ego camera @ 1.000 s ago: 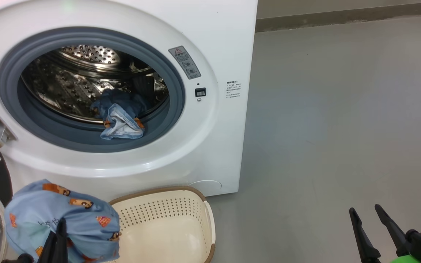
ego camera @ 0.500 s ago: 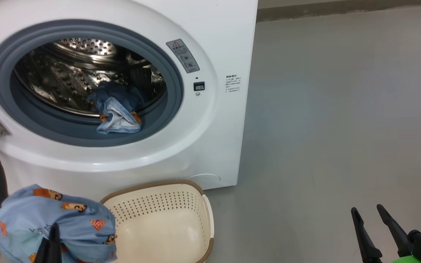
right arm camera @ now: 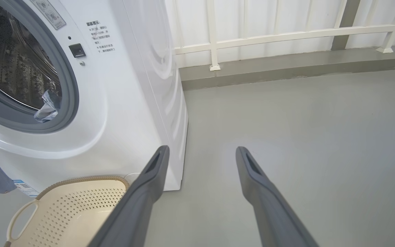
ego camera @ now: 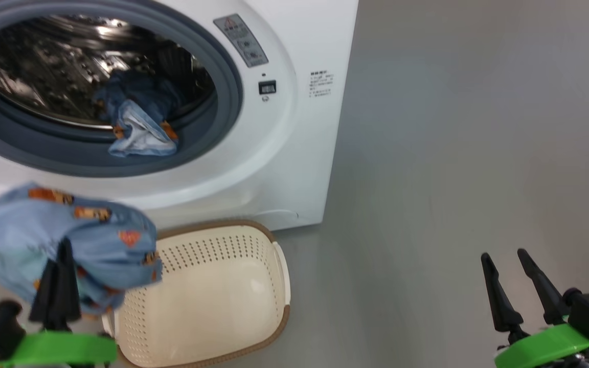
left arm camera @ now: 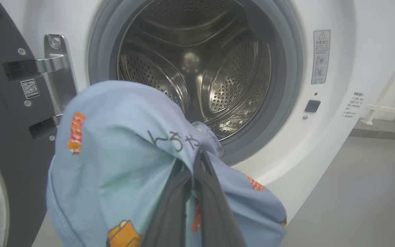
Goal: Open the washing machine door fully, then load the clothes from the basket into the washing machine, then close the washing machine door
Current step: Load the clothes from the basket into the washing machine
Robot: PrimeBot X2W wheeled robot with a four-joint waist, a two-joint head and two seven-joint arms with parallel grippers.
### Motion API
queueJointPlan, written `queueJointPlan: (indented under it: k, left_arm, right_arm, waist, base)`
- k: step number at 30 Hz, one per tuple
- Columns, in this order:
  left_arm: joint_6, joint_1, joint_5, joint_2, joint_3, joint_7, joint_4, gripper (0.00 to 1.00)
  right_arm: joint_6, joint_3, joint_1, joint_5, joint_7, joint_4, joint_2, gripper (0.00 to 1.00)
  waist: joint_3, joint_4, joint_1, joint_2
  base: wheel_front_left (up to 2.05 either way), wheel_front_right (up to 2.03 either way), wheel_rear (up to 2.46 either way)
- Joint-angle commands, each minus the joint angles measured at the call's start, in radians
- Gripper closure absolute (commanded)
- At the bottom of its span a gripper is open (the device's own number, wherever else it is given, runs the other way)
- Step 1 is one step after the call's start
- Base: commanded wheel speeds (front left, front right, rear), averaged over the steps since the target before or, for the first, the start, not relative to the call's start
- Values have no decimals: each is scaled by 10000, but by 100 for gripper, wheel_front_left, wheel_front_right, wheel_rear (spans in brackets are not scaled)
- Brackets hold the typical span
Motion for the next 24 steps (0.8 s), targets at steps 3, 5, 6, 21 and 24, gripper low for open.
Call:
queueJointPlan:
  k: [3,5,6,21,24]
  left_arm:
    - [-14,-1174,-131,367,340,-91,-4,100]
    - [-14,-1857,-187,493,329,-91,188,100]
    - [-14,-2218,-190,578,330,-91,312,100]
    - [-15,-7703,-333,1980,-225,-91,4441,100]
    - [-15,-8370,-316,2144,-386,-91,5547,100]
  right_arm:
    - [16,270,-507,9,-120,-267,-3,0]
    - [16,303,-703,-3,-120,-262,100,0]
    - [16,323,-802,-8,-120,-260,153,0]
    - [16,725,-2025,-16,-120,-189,736,0]
    - [16,775,-2054,1,-120,-175,790,0]
  waist:
    - [865,-333,0,-1]
    - [1179,-422,0,-1]
    - [1333,-468,0,-1]
    - [2883,-1441,0,-1]
    - [2973,-1626,0,-1]
  base:
    - [0,0,0]
    - [0,0,0]
    - [0,0,0]
    - [0,0,0]
    - [0,0,0]
